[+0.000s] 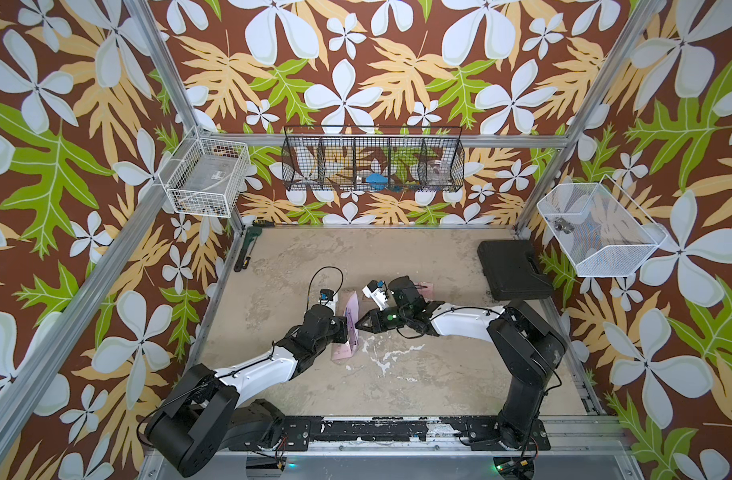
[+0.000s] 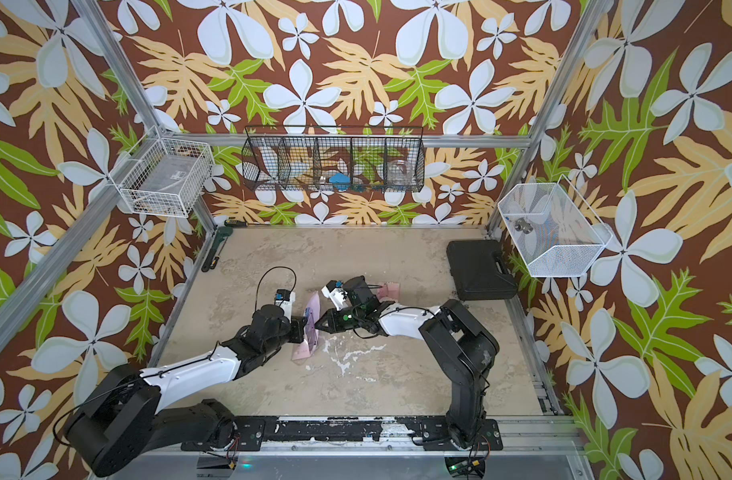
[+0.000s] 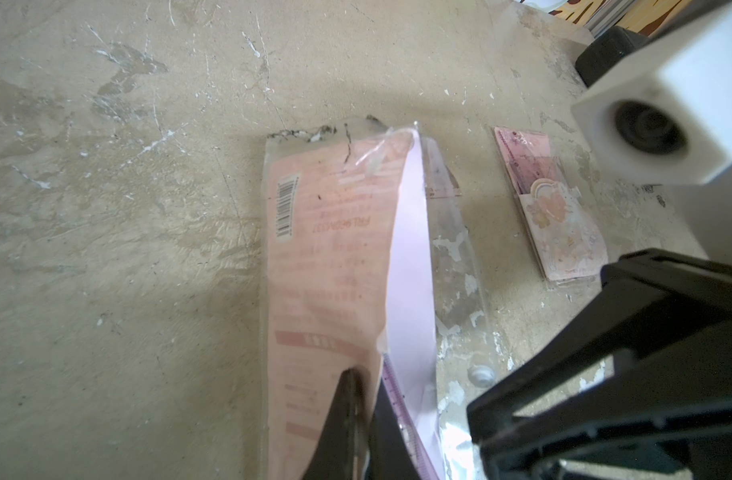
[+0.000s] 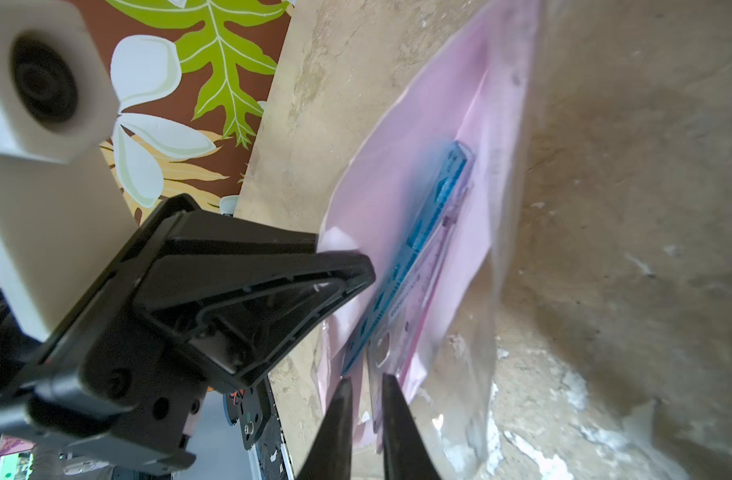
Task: Open the ruler set and take out the ruler
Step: Take out the ruler from the ruler set bag.
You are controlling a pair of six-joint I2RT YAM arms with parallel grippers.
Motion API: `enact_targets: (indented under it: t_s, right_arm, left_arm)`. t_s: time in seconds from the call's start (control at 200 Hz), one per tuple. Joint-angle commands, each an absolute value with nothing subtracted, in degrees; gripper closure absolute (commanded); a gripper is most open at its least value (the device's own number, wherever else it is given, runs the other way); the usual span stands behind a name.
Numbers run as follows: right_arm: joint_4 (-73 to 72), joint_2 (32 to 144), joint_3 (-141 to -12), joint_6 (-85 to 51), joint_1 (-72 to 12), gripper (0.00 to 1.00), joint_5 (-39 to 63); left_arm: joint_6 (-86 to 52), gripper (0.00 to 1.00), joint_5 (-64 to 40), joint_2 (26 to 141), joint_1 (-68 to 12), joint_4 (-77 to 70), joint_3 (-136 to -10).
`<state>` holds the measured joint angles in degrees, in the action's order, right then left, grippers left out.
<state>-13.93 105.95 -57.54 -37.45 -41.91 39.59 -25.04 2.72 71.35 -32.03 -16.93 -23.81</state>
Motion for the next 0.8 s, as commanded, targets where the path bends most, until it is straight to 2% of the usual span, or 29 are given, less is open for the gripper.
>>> enact_targets:
  t_s: [0.0,0.18,0.791]
  right_arm:
    - [-15.0,107.3,-58.4,-37.8,-42.3,0.83,39.1]
    - [-14.0,110.9,-60.3,-37.9,-42.3,0.79,37.3]
    - [-12.5,116.6,-64.1,-35.4,-44.0,0.75,40.1]
  left_arm:
    - [-25.0,1.00,2.7,70.9,-32.1,-17.3,-23.5]
    - [-25.2,1.00,2.4,70.2,-32.1,-17.2,-23.0]
    - [-25.2,1.00,2.6,70.2,-32.1,-18.0,-22.7]
